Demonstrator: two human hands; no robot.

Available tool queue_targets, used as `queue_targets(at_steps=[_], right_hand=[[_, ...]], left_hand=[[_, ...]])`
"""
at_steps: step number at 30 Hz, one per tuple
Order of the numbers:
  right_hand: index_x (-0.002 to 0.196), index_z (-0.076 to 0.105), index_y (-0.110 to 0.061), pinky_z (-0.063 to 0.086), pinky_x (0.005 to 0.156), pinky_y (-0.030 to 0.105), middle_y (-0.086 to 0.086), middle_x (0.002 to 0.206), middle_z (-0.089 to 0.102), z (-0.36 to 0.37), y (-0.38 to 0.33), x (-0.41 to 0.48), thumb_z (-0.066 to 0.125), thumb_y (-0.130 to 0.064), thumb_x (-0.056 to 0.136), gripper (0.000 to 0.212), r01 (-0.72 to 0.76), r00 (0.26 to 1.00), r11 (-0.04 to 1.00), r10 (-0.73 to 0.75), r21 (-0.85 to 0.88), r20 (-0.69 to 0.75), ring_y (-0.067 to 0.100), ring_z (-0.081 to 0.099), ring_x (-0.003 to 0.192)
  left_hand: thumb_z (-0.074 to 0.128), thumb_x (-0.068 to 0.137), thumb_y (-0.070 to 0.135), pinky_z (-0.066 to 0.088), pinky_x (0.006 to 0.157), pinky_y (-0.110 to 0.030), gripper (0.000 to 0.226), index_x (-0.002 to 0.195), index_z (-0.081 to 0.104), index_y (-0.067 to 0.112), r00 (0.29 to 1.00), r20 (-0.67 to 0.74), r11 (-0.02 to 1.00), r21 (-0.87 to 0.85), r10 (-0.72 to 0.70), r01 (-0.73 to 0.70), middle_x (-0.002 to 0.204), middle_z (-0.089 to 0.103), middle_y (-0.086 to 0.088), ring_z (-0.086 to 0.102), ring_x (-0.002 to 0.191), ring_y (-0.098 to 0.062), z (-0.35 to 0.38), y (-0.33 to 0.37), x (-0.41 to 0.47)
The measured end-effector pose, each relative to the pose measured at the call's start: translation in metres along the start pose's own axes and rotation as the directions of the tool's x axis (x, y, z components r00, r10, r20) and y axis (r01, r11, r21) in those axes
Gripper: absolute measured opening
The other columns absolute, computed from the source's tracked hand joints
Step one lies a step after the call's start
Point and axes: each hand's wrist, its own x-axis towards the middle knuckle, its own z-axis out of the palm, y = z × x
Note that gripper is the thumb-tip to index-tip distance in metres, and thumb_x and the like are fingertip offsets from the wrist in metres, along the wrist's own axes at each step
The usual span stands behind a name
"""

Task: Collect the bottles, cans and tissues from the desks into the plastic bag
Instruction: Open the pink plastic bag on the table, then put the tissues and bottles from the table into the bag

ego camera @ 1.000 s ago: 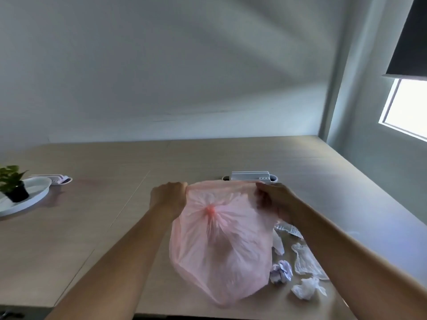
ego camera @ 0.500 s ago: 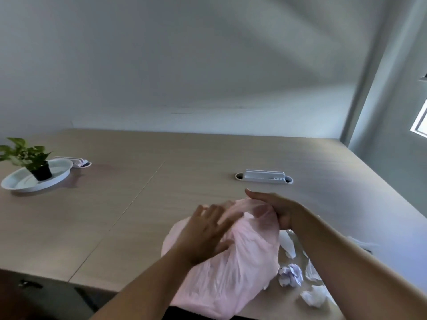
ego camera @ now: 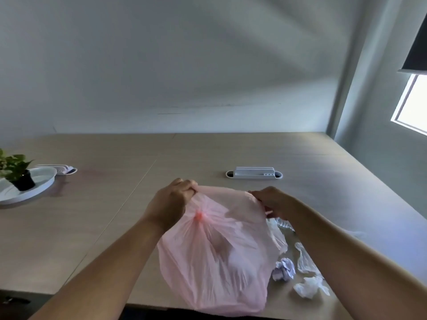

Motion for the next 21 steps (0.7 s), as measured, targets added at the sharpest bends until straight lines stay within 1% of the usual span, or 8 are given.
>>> queue_targets(at_steps=[1, 3, 5, 7, 10, 13, 16, 21], right_hand=[[0.072, 0.057, -0.015, 0.040, 0.059, 0.022, 0.003, 0.068, 0.054, 0.001, -0.005, 0.001, 0.058, -0.030, 0.091, 0.024, 0.053, 0.996, 0.997, -0.057, -0.060, -0.070, 0.015, 0.051, 0.059], [0.066, 0.053, -0.018, 0.033, 0.057, 0.022, -0.001, 0.064, 0.052, -0.001, -0.012, 0.010, 0.055, -0.027, 0.091, 0.026, 0.126, 0.979, 0.984, -0.144, -0.125, -0.145, 0.013, 0.048, 0.058], [0.062, 0.050, -0.019, 0.032, 0.055, 0.025, -0.001, 0.062, 0.049, -0.004, -0.013, 0.021, 0.056, -0.025, 0.089, 0.028, 0.202, 0.943, 0.943, -0.260, -0.265, -0.207, 0.015, 0.044, 0.057], [0.083, 0.060, -0.017, 0.043, 0.070, 0.029, 0.005, 0.085, 0.058, -0.003, -0.009, 0.032, 0.058, -0.028, 0.087, 0.011, 0.219, 0.921, 0.878, -0.329, -0.424, -0.206, 0.020, 0.056, 0.077], [0.131, 0.048, -0.027, 0.039, 0.103, 0.036, 0.012, 0.137, 0.042, 0.007, 0.002, 0.051, 0.061, -0.038, 0.086, 0.047, 0.182, 0.949, 0.749, -0.304, -0.637, -0.087, 0.034, 0.047, 0.122], [0.143, 0.033, -0.034, 0.032, 0.111, 0.043, 0.012, 0.153, 0.024, 0.016, 0.022, 0.066, 0.056, -0.039, 0.089, 0.059, 0.166, 0.968, 0.619, -0.250, -0.767, 0.007, 0.037, 0.031, 0.137], [0.143, 0.030, -0.034, 0.036, 0.108, 0.048, 0.006, 0.156, 0.020, 0.015, 0.050, 0.072, 0.051, -0.037, 0.092, 0.056, 0.107, 0.975, 0.528, -0.222, -0.842, -0.015, 0.034, 0.025, 0.141], [0.129, 0.048, -0.030, 0.050, 0.084, 0.040, 0.002, 0.136, 0.044, 0.017, 0.066, 0.076, 0.052, -0.032, 0.094, 0.035, 0.113, 0.934, 0.473, -0.351, -0.874, -0.070, 0.030, 0.044, 0.121]], left_hand=[[0.043, 0.081, 0.005, 0.058, 0.054, -0.037, 0.031, 0.092, 0.072, 0.005, 0.998, -0.015, 0.998, -0.006, -0.063, 0.063, 0.098, 0.069, -0.002, 0.066, 0.085, -0.024, -0.006, -0.001, 0.002], [0.055, 0.084, 0.017, 0.053, 0.052, -0.031, 0.021, 0.098, 0.069, 0.011, 0.979, -0.028, 0.977, 0.060, -0.201, 0.203, 0.099, 0.067, 0.002, 0.064, 0.084, -0.023, -0.018, -0.003, 0.004], [0.067, 0.081, 0.038, 0.045, 0.053, -0.029, 0.033, 0.104, 0.064, 0.015, 0.947, 0.004, 0.939, 0.135, -0.321, 0.317, 0.105, 0.064, 0.005, 0.065, 0.081, -0.024, -0.025, -0.010, 0.006], [0.068, 0.081, 0.032, 0.040, 0.054, -0.031, 0.039, 0.115, 0.059, 0.014, 0.909, 0.045, 0.903, 0.144, -0.415, 0.406, 0.117, 0.057, 0.002, 0.065, 0.077, -0.030, -0.028, -0.019, 0.007], [0.054, 0.081, -0.002, 0.037, 0.057, -0.033, 0.048, 0.127, 0.049, 0.013, 0.869, 0.097, 0.874, 0.100, -0.485, 0.476, 0.131, 0.045, -0.002, 0.062, 0.073, -0.035, -0.024, -0.031, 0.009], [0.051, 0.079, -0.003, 0.045, 0.066, -0.038, 0.064, 0.139, 0.036, 0.016, 0.819, 0.189, 0.839, 0.073, -0.542, 0.539, 0.137, 0.037, -0.004, 0.061, 0.087, -0.040, -0.019, -0.035, 0.014], [0.050, 0.080, -0.002, 0.049, 0.085, -0.041, 0.074, 0.146, 0.025, 0.020, 0.773, 0.306, 0.825, 0.081, -0.555, 0.560, 0.144, 0.031, -0.008, 0.058, 0.102, -0.039, -0.010, -0.034, 0.020], [0.053, 0.083, 0.007, 0.040, 0.102, -0.039, 0.083, 0.152, 0.009, 0.021, 0.699, 0.442, 0.779, 0.001, -0.563, 0.627, 0.153, 0.025, -0.009, 0.047, 0.126, -0.034, 0.019, -0.045, 0.028]])
